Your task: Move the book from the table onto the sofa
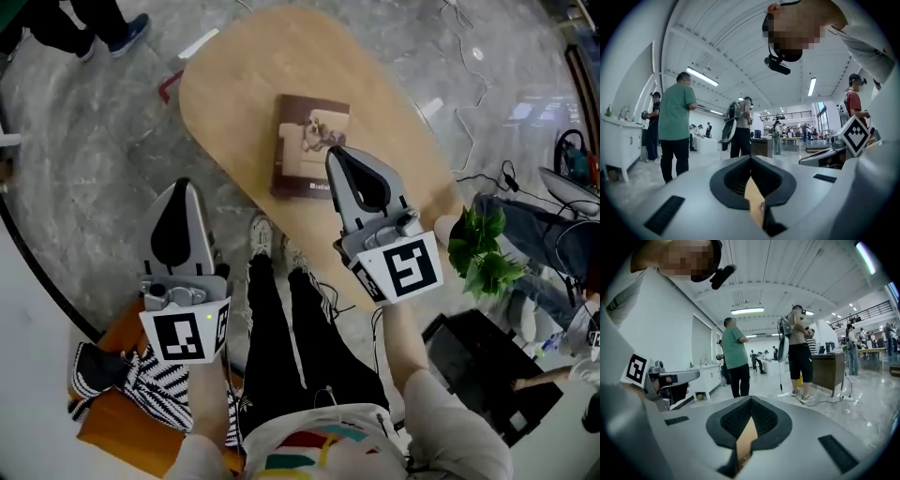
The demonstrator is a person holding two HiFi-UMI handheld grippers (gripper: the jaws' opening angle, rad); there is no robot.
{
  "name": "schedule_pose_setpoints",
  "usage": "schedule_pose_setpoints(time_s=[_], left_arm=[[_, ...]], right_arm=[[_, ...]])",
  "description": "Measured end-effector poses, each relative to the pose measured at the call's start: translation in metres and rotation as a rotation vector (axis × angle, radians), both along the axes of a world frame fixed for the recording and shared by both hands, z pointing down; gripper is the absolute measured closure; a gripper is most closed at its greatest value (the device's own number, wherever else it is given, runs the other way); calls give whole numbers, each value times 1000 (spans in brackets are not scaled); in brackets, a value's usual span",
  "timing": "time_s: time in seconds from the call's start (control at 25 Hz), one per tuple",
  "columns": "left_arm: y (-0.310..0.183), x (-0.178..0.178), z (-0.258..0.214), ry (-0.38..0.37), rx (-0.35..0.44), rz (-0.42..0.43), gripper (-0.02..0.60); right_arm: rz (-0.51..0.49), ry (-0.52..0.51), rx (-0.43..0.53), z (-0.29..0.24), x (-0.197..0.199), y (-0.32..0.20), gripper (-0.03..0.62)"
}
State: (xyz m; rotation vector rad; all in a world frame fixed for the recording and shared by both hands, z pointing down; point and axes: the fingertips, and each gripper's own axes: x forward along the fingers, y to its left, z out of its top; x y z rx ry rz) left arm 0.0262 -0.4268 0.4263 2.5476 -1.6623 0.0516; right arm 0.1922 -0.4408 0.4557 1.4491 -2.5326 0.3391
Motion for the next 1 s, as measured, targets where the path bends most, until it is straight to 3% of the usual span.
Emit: schedule_pose_setpoints(time_s=[0.2, 0.4, 0.64, 1.0], left_arm=[[11, 5, 113, 21, -124, 0, 575], [34, 12, 192, 4, -220, 21, 575], [46, 12, 236, -6, -288, 12, 575], [49, 8, 244, -21, -320, 1, 575]], right_arm=[[-36, 96, -185, 138, -1, 6, 586], [-25, 157, -332, 221, 7, 23, 586], [-38, 226, -429, 262, 3, 36, 586], [-66, 269, -491, 276, -11, 47, 586]])
